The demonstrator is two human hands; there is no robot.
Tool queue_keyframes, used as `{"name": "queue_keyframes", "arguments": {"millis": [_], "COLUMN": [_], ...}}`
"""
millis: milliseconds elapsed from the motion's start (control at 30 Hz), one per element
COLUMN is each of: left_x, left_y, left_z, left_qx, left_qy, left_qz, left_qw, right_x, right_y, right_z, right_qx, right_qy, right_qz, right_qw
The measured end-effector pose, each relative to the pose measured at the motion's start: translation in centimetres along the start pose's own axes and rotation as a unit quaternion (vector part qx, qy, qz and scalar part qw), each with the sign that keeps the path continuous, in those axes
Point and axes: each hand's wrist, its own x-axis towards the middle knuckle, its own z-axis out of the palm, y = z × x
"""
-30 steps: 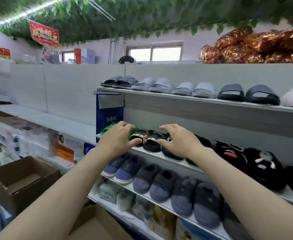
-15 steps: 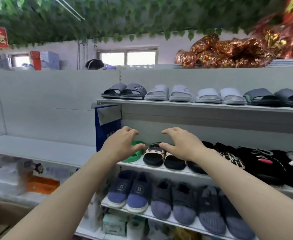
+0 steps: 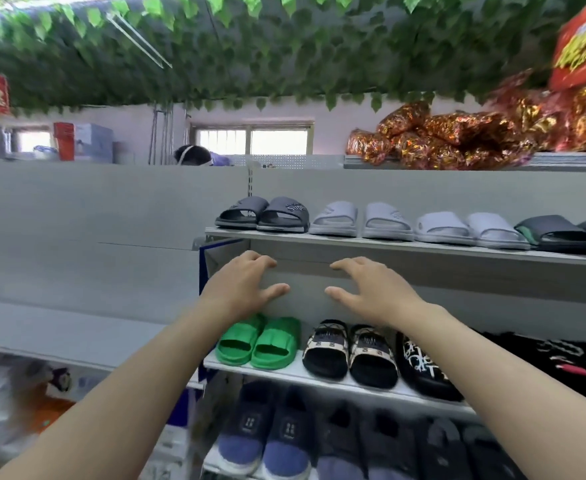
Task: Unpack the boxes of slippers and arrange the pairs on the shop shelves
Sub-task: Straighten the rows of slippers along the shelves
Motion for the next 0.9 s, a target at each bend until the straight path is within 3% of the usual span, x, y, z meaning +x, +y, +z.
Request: {"name": "queue_keyframes", "arguments": {"millis": [467, 900], "left_x": [10.7, 17.2], "left_y": [-12.1, -15.3], "left_z": [0.2, 4.0], "left_qx": [-0.078, -0.096], "left_qy": [0.072, 0.045], "left_qz": [-0.017, 0.017], "left_qw": [0.994, 0.994], "right_x": [13.7, 21.8], "right_y": [-5.9, -6.0], "right_z": [2.1, 6.4], "right_qx": [0.027, 0.053], "right_qy": [0.131, 0.109], "right_qz": [0.047, 0.099], "right_qw": [0.990, 0.988]}}
